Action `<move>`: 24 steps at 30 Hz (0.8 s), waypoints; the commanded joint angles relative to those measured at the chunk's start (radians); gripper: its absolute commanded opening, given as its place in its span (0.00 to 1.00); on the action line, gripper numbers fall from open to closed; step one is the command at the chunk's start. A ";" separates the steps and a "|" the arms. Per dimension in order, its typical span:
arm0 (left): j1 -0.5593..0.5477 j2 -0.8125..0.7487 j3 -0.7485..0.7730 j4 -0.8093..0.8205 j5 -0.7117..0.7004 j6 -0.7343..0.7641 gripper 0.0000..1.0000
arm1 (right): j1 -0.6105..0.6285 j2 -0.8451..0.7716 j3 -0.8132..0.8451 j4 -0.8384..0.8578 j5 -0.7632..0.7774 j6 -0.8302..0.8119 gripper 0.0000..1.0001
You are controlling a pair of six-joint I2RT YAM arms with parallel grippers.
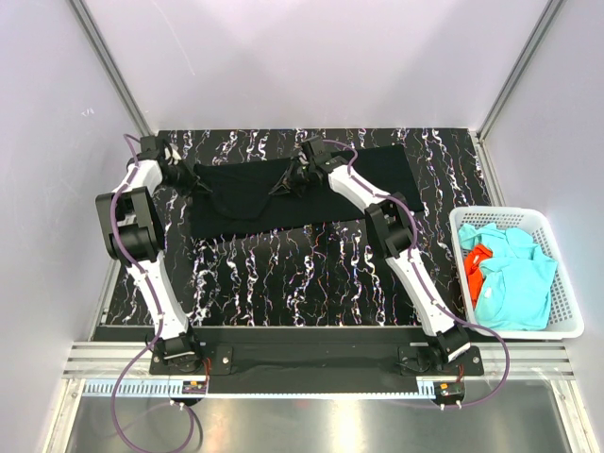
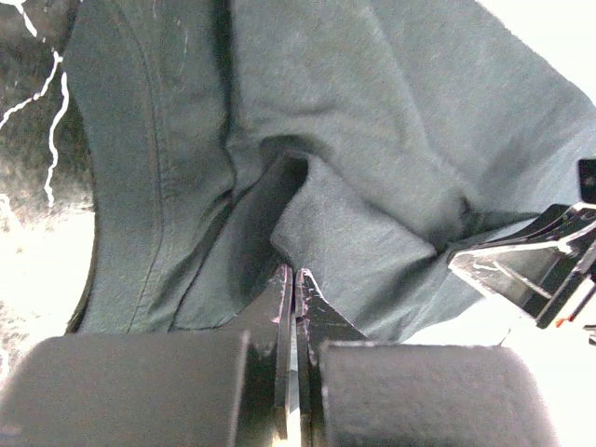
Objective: Fold and stack the t-shirts
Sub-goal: Fold the tshirt
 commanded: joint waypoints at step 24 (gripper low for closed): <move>0.032 -0.086 -0.093 0.247 0.060 -0.206 0.00 | -0.084 0.060 0.072 0.111 -0.059 -0.032 0.16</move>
